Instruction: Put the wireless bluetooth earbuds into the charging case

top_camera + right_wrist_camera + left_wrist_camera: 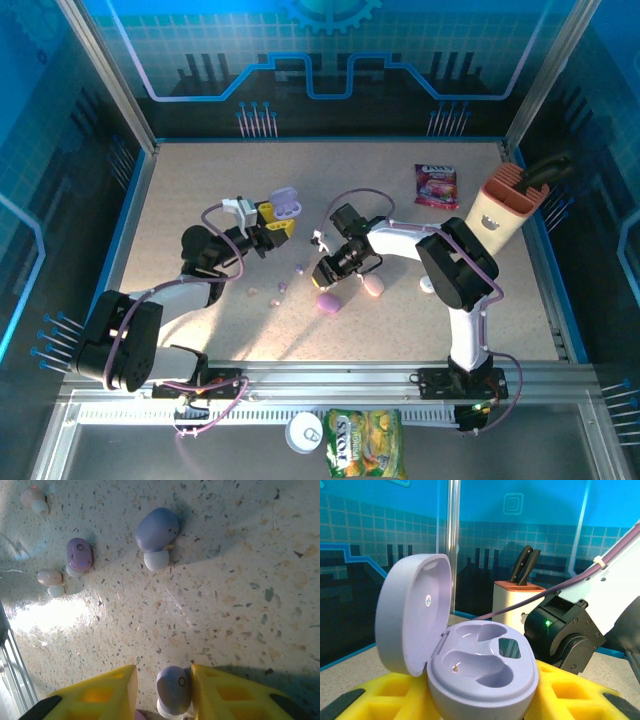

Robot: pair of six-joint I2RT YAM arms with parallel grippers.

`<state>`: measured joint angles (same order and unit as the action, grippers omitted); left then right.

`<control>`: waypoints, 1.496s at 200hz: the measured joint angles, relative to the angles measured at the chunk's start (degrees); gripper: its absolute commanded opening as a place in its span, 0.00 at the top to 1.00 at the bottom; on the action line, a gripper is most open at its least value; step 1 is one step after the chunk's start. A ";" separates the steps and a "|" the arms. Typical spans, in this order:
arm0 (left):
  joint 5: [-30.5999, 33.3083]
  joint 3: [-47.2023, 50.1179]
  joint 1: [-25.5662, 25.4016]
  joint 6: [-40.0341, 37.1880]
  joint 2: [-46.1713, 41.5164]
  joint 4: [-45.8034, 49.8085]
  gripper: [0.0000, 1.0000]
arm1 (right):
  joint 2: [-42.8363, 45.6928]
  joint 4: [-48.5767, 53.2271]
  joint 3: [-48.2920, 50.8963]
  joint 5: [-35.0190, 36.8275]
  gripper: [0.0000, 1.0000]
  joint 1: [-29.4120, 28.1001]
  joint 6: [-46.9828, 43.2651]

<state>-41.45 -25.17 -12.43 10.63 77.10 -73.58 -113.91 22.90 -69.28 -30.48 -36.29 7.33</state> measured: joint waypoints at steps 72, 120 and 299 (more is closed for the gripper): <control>0.02 0.00 0.00 -0.33 0.00 0.57 0.59 | 0.04 0.00 0.28 0.74 0.81 0.00 0.96; 0.04 0.02 0.00 -1.55 -0.02 1.57 0.59 | 3.28 -1.01 1.77 4.24 0.80 -0.02 3.19; 4.42 0.26 -3.17 -9.79 0.87 7.32 0.59 | 20.20 -3.21 11.63 51.58 0.88 0.63 22.86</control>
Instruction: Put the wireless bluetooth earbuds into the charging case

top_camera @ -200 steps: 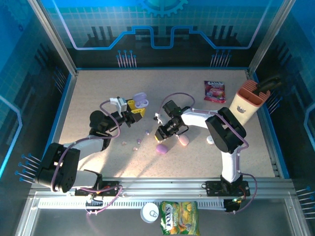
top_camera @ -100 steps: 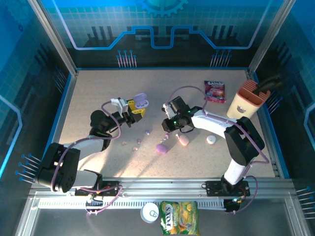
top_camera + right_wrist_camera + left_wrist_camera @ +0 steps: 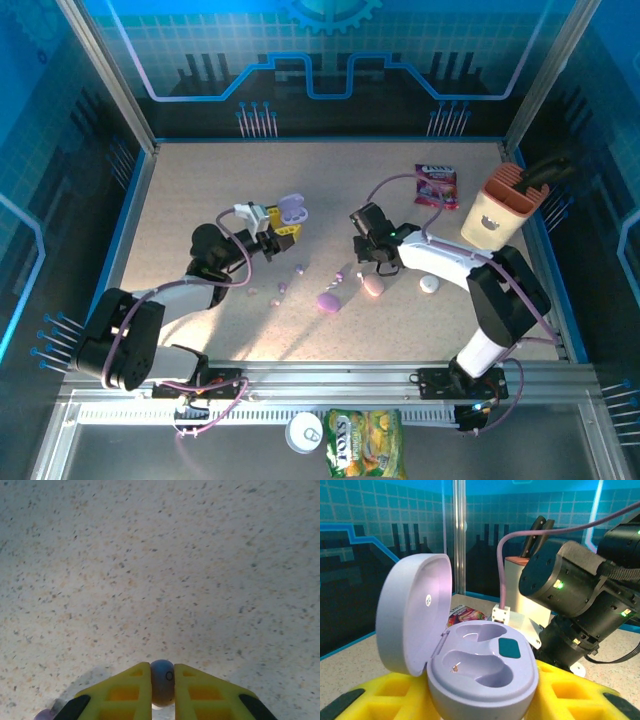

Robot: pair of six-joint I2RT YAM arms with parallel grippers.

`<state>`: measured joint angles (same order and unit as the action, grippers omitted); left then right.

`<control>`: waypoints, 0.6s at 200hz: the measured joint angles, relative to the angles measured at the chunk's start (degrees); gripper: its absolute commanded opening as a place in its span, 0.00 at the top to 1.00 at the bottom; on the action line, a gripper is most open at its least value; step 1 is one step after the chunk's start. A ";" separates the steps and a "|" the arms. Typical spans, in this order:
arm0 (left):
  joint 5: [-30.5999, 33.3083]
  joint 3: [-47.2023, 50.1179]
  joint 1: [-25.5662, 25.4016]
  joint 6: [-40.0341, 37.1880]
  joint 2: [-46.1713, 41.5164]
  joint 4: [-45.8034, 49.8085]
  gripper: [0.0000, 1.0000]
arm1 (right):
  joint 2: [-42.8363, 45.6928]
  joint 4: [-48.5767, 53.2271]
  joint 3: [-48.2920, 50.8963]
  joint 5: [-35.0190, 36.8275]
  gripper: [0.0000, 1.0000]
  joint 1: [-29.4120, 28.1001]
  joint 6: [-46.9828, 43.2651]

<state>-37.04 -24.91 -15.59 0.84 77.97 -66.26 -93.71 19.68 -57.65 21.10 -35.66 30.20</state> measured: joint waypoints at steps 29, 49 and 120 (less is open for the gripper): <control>1.25 -0.02 -1.44 -1.25 1.70 0.11 0.59 | 1.27 0.00 0.66 2.40 0.88 0.00 0.81; 1.92 -0.07 -2.56 -1.70 2.73 0.17 0.59 | 1.77 0.00 0.79 3.28 0.88 0.00 1.11; 3.87 -2.08 -6.08 -3.87 7.28 0.66 0.59 | 8.11 -1.49 3.58 1.97 0.87 0.00 0.11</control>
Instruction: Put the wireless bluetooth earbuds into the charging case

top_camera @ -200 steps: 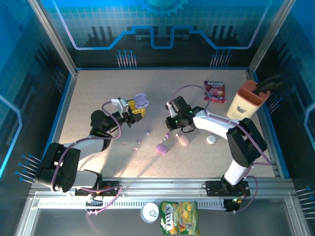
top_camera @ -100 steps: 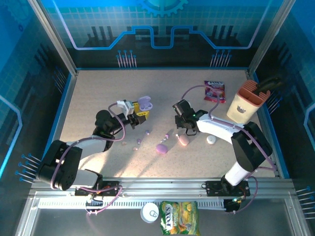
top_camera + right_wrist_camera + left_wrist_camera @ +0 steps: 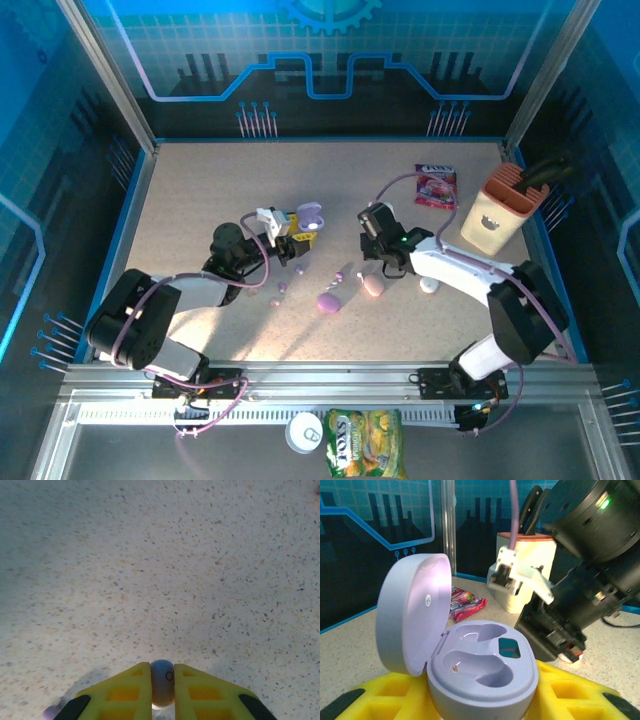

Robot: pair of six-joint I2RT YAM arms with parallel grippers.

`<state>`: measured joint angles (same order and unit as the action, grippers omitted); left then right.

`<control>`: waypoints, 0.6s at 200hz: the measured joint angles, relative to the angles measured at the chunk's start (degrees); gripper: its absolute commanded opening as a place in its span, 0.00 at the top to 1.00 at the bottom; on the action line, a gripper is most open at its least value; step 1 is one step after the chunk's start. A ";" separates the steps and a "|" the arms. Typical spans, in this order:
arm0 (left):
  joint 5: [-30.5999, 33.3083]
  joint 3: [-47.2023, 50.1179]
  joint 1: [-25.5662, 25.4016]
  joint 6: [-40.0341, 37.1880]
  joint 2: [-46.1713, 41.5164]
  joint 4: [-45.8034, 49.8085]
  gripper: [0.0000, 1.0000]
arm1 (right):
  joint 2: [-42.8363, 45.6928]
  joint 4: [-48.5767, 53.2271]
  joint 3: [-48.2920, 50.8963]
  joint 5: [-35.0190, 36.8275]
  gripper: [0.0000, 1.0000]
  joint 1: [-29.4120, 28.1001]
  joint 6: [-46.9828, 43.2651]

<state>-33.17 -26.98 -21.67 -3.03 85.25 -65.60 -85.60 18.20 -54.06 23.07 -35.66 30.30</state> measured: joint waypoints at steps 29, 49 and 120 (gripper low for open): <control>0.42 -0.87 -0.94 -0.28 1.88 0.28 0.59 | 4.94 -0.20 0.79 -0.98 0.87 0.00 -0.66; 0.44 -1.46 -1.51 -0.39 2.97 0.68 0.59 | 5.86 0.87 0.15 -0.59 0.87 0.00 -0.94; -0.33 -2.45 -1.77 -0.37 4.81 1.16 0.59 | 10.67 -3.21 2.47 -8.92 0.86 -0.44 -8.17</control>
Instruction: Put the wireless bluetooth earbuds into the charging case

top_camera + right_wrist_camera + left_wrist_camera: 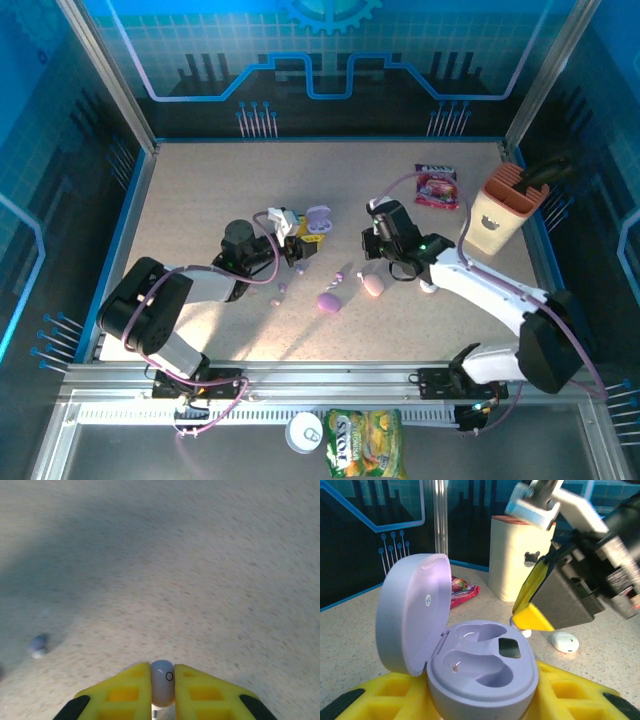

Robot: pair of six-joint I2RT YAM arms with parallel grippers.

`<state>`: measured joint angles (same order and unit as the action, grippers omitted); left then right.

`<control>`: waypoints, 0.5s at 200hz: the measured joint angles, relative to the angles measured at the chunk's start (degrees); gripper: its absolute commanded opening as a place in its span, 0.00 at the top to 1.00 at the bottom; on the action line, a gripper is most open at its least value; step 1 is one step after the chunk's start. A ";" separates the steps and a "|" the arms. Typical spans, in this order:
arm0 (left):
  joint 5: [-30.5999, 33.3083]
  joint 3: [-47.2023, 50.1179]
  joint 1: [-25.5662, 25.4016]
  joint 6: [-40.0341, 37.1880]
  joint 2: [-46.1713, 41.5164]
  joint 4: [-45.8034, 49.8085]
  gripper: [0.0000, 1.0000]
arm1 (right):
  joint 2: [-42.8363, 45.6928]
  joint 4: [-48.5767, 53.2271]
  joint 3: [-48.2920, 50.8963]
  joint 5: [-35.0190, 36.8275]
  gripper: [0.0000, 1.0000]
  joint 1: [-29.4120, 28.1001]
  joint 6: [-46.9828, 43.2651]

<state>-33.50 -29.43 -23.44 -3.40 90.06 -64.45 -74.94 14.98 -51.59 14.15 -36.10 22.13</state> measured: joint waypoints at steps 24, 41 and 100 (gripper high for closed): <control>-1.60 0.00 0.00 0.00 0.00 0.42 0.59 | 4.85 -5.03 2.03 -8.02 0.87 -0.22 -4.59; -3.08 0.00 0.00 0.00 0.00 0.81 0.59 | 7.04 -8.85 3.41 -14.27 0.88 -0.48 -8.07; -8.81 0.85 0.00 -0.17 -1.07 2.47 0.59 | 7.37 -14.32 3.65 -25.24 0.88 -2.08 -14.71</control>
<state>-42.30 -28.58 -23.44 -3.57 88.99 -61.98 -67.57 0.67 -47.94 -11.09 -38.17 7.42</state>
